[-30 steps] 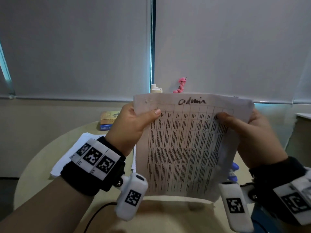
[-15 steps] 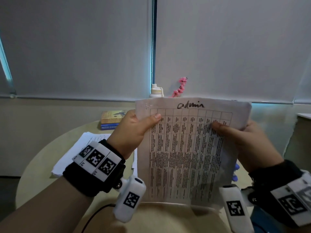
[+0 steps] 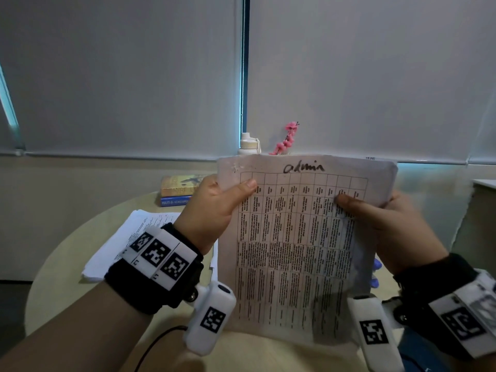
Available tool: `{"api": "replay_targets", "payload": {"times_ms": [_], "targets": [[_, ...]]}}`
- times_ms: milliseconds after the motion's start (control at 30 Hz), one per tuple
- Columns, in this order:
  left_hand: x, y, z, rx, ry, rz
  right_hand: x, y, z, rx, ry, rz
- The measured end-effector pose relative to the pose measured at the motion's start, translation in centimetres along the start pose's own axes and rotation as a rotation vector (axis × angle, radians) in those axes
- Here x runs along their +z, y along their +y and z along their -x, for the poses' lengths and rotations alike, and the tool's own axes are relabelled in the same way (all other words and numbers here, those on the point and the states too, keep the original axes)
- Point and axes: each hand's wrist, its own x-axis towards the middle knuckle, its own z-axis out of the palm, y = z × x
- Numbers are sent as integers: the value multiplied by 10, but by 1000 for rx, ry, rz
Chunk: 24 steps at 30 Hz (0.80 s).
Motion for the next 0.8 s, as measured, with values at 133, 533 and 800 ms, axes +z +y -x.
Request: {"api": "replay_targets", "payload": {"times_ms": [133, 533, 800], "targets": [[-3, -6, -1, 8, -21, 17, -2, 0, 0, 8, 0, 18], [-23, -35, -1, -43, 92, -37, -41, 5, -36, 81, 36, 164], [-69, -73, -2, -231, 236, -142, -126, 77, -91, 595, 5, 1332]]}}
